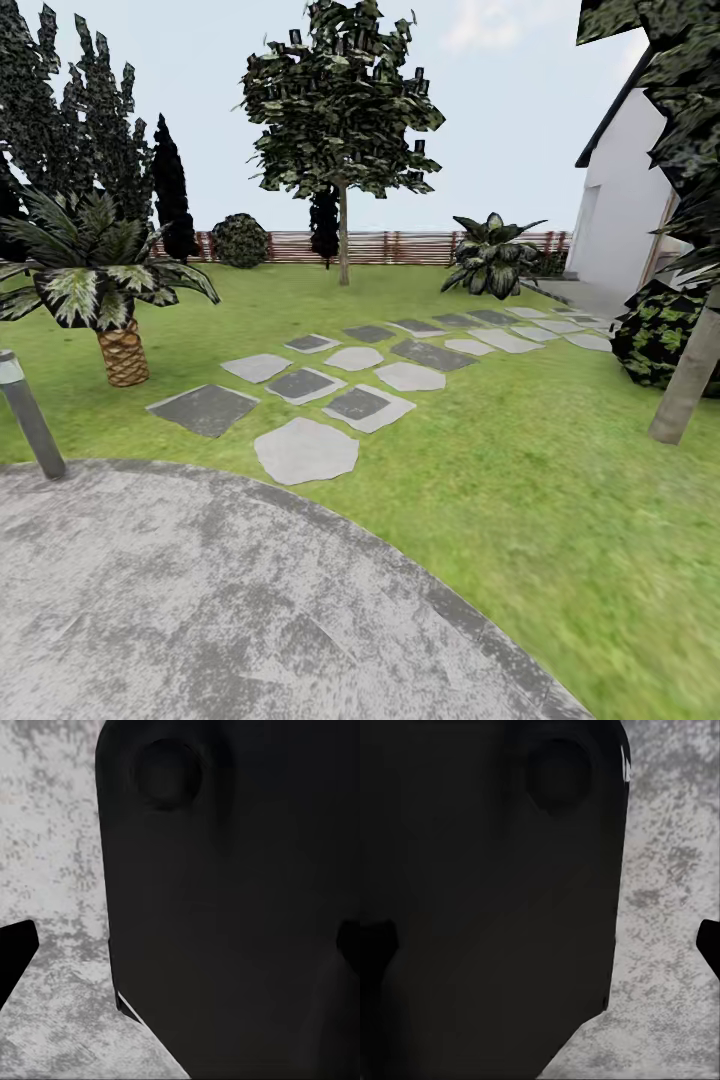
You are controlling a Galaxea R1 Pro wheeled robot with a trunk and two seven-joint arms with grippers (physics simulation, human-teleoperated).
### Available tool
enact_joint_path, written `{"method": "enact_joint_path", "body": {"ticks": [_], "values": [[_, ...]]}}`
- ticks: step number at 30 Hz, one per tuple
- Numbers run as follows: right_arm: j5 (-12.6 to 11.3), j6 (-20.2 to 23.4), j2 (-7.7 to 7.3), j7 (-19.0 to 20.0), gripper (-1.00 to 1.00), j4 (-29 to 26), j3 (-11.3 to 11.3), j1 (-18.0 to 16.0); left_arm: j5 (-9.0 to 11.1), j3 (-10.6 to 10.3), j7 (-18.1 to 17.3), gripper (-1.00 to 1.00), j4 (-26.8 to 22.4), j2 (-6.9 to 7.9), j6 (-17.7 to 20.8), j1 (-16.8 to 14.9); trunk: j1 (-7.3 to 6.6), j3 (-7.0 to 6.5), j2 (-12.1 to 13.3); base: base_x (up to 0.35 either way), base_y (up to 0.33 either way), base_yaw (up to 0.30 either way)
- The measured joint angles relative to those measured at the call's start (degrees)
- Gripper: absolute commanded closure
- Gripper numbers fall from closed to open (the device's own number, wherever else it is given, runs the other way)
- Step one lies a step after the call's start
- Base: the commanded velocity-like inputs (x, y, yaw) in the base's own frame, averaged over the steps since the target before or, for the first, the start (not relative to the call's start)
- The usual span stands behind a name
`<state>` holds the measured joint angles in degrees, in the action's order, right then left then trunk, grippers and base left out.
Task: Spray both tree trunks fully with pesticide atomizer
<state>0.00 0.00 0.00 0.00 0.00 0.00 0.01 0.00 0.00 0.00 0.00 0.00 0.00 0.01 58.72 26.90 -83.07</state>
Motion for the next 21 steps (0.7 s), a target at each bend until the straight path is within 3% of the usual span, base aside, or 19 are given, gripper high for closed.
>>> {"method": "enact_joint_path", "body": {"ticks": [4, 11, 16, 21], "values": [[-0.03, 0.38, 0.95, 0.57, -1.0, -1.28, 0.06, -1.31, 0.39, -0.67, -0.26, -1.0, -1.03, -1.14, -0.33, 1.26, 0.0, -0.02, 0.01, 0.0, 0.0, 0.0], [-0.18, 0.47, 1.08, 0.34, -1.0, -2.71, -0.28, -3.2, 0.6, -0.29, 0.09, -1.0, -2.33, -0.93, -0.11, 1.7, 0.0, -0.02, 0.01, 0.0, 0.0, 0.0], [-0.14, 0.42, 0.7, 0.22, -1.0, -4.34, -0.33, -3.82, 1.74, 0.95, 0.4, -1.0, -3.96, -0.01, -0.22, 0.35, 0.0, -0.02, 0.01, 0.0, 0.0, 0.0], [-0.08, 0.03, -0.91, 0.14, -1.0, -5.96, -0.33, -3.85, 3.17, 2.49, 0.44, -1.0, -5.72, 1.61, -0.74, -1.24, 0.01, -0.04, 0.02, 0.0, 0.0, 0.0]]}}
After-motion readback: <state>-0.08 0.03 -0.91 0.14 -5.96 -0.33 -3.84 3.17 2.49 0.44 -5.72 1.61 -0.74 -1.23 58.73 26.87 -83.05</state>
